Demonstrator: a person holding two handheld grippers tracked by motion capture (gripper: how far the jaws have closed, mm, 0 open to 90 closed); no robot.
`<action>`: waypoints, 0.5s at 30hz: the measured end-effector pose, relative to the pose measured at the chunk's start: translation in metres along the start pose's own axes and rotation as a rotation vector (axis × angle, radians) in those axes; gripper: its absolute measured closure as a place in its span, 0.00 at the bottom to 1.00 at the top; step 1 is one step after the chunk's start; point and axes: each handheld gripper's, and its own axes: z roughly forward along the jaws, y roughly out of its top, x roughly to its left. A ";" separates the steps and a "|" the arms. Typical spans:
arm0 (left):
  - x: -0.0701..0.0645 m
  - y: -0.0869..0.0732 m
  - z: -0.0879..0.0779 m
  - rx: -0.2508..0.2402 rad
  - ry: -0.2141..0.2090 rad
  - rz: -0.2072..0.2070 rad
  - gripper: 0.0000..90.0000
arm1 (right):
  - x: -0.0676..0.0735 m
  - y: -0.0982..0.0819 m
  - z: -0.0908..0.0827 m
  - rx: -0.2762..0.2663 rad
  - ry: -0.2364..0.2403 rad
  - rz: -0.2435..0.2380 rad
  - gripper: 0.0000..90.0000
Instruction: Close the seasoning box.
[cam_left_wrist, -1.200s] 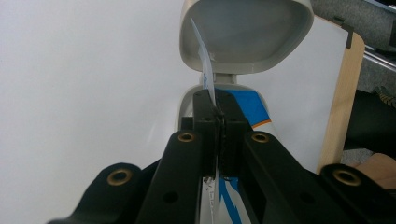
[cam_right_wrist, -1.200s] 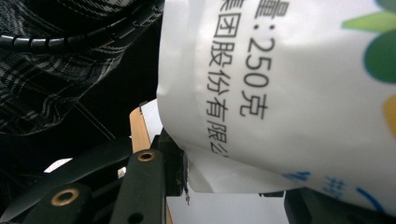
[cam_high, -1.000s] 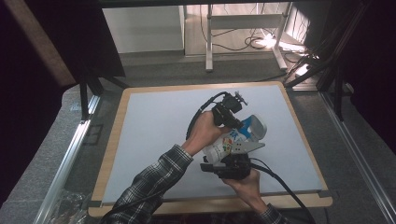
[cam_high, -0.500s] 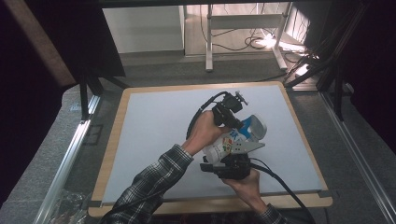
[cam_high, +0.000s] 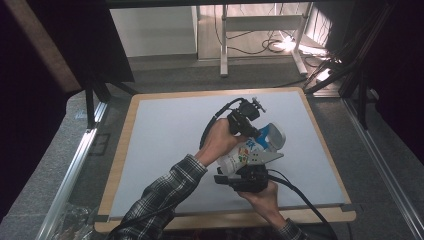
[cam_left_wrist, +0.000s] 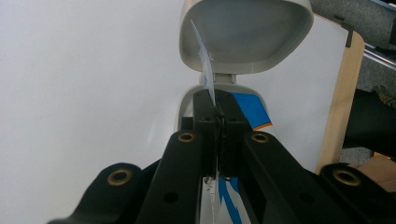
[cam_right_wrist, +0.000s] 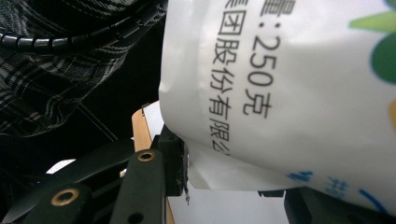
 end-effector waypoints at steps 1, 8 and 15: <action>0.000 0.000 0.000 0.001 0.000 0.000 0.98 | 0.000 0.000 0.000 0.000 0.000 0.000 0.69; 0.000 0.000 0.000 0.002 -0.001 0.001 0.98 | 0.000 0.000 0.000 -0.001 0.001 -0.001 0.69; 0.000 0.001 0.000 0.006 0.000 0.003 0.98 | 0.000 0.000 0.000 -0.001 0.001 -0.001 0.69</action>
